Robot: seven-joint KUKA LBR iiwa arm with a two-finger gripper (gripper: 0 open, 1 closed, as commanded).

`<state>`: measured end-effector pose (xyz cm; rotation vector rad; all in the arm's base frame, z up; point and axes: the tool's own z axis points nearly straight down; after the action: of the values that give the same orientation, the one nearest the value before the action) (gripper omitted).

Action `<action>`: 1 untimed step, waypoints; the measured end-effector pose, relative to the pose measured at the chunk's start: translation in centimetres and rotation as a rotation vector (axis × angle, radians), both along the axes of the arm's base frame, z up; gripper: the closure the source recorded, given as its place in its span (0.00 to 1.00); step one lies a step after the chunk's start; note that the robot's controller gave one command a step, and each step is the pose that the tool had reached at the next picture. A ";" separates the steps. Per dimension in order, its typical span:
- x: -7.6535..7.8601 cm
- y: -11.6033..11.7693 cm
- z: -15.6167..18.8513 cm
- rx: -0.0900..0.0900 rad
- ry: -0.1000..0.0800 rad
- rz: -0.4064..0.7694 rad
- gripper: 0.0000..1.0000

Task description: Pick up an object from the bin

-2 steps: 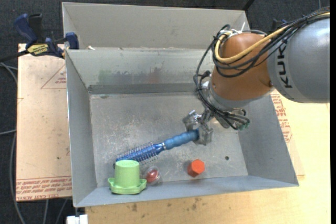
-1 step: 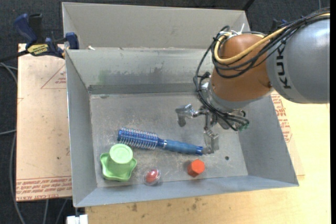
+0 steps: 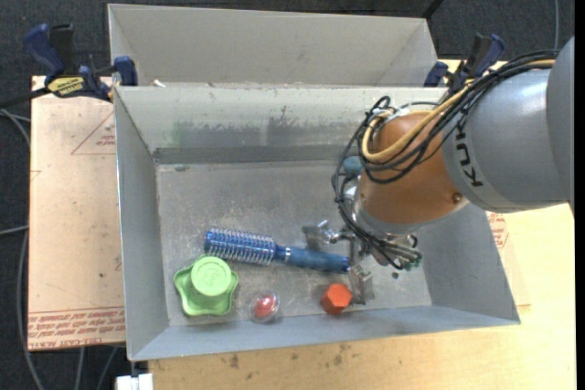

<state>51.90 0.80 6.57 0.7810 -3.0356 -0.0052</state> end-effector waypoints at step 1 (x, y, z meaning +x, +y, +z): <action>0.3 0.0 0.4 0.000 -0.009 0.001 1.00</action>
Offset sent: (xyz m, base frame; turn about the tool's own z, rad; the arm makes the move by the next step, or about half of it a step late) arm 0.0000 0.0000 0.0000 0.0000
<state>52.20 0.83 6.96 0.7841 -3.0435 -0.0018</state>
